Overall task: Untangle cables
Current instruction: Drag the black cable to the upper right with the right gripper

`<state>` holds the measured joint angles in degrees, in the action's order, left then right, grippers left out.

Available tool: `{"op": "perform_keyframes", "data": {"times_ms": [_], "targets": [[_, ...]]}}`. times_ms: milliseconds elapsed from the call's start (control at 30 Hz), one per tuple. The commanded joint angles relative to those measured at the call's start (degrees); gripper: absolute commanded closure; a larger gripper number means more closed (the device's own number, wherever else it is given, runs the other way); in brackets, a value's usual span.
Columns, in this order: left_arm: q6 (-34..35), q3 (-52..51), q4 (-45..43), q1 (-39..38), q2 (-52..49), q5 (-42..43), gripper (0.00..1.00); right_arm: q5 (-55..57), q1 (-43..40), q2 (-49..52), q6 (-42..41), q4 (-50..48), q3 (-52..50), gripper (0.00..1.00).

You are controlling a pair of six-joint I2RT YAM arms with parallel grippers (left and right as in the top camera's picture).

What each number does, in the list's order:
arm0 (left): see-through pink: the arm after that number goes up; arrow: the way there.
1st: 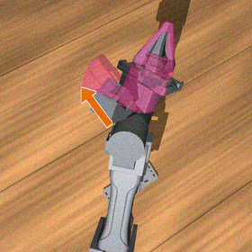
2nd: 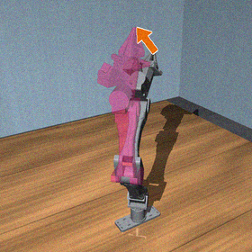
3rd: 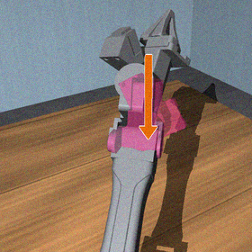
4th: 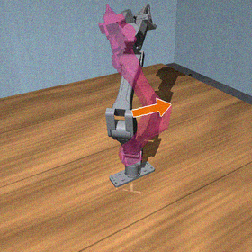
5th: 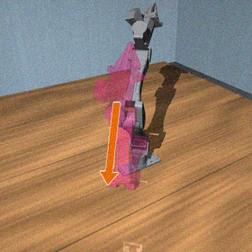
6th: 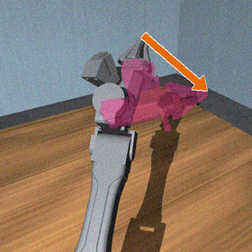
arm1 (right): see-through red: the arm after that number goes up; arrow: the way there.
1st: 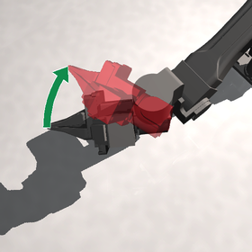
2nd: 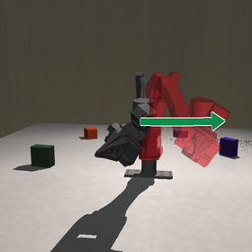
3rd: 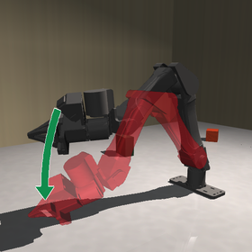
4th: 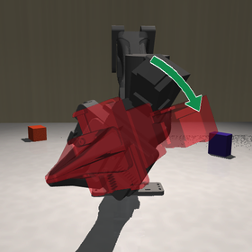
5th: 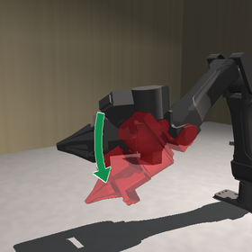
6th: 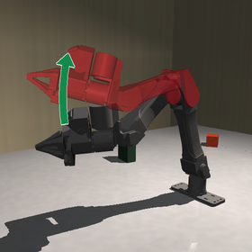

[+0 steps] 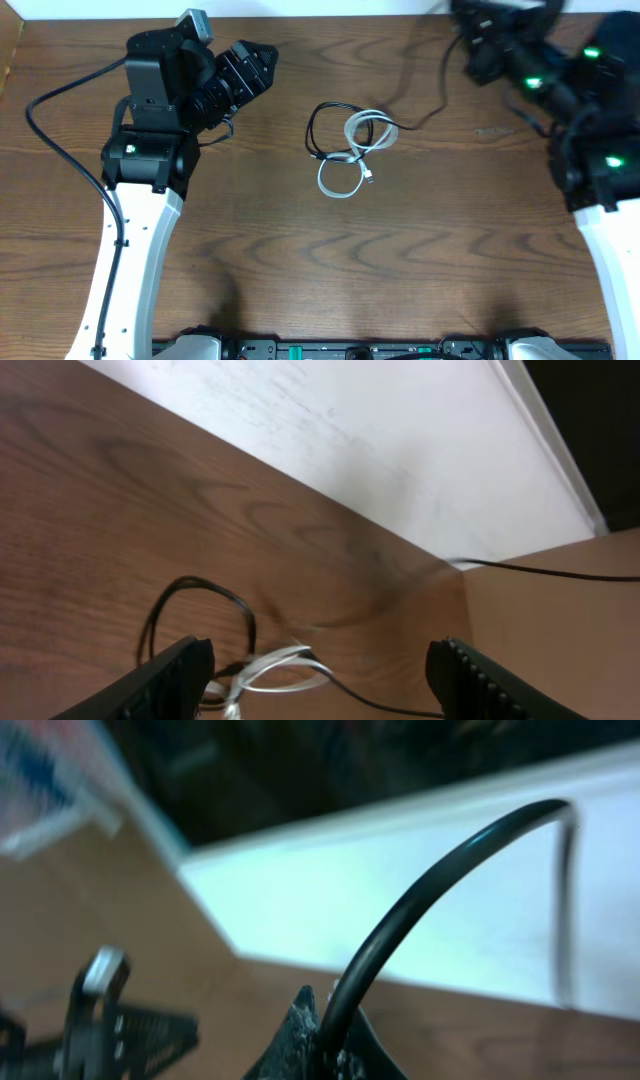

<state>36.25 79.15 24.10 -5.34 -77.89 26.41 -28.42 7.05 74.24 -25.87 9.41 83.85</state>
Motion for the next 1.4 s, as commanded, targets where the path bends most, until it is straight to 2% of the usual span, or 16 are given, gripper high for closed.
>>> {"op": "perform_keyframes", "data": {"times_ms": [0, 100, 200, 400, 467, 533, 567, 600, 667, 800, 900, 1000, 1233, 1300, 1367], "targets": [[-3.28, 0.57, 0.11, 0.17, 0.07, -0.57, 0.27, 5.38, -2.25, -0.72, -4.20, -0.96, 0.50, 0.99], [-3.28, 0.57, 0.31, 0.17, -0.39, -0.57, 0.27, 12.72, -2.25, 0.39, -2.16, 1.70, 0.50, 0.99], [-3.28, 0.57, 0.52, 0.17, -1.16, -0.55, 0.27, 10.12, -1.64, 1.53, -0.28, 2.10, 0.50, 0.99], [-3.69, 0.57, 1.20, 0.13, -2.75, -0.48, 0.27, 30.56, -0.48, 4.63, 12.46, 4.48, 0.50, 0.99], [-3.74, 0.57, 1.68, 0.13, -3.30, -0.50, 0.27, 32.61, 0.52, 6.38, 12.87, 7.23, 0.50, 0.99], [-5.31, 0.57, 2.27, 0.13, -3.69, -0.46, 0.27, 29.31, 1.01, 6.88, 10.29, 8.41, 0.50, 0.99], [-6.03, 0.57, 2.51, 0.13, -3.80, -0.52, 0.27, 24.09, 0.98, 6.75, 8.31, 7.98, 0.55, 0.99], [-6.29, 0.57, 2.71, 0.13, -3.98, -0.55, 0.27, 12.87, 0.68, 6.19, 5.11, 6.36, 0.83, 0.99], [-6.23, 0.57, 2.64, 0.13, -4.09, -0.28, 0.27, 0.55, 0.61, 5.40, -0.35, 2.60, 1.09, 0.99], [-5.57, 0.57, 2.49, 0.13, -4.09, -0.11, 0.27, -1.18, 0.11, 3.63, -12.44, 3.56, 1.25, 0.99], [-5.62, 0.57, 2.89, 0.13, -4.09, -0.13, 0.27, -8.02, -2.12, 2.40, -19.78, 2.19, 1.25, 0.99], [-5.62, 0.57, 2.82, 0.13, -4.09, -0.15, 0.27, -19.65, -6.21, 1.88, -28.44, -4.96, 1.25, 0.99], [-5.62, 0.57, 2.89, 0.13, -4.11, -0.13, 0.27, -23.15, -13.46, 1.90, -32.33, -6.01, 1.22, 0.99], [-5.60, 0.57, 2.89, 0.13, -4.11, -0.13, 0.27, -24.48, -11.82, 1.90, -33.77, -6.27, 1.22, 0.99], [-5.62, 0.57, 2.89, 0.13, -4.11, -0.17, 0.27, -23.32, -9.77, 1.90, -30.45, -4.59, 1.22, 0.99]]}}
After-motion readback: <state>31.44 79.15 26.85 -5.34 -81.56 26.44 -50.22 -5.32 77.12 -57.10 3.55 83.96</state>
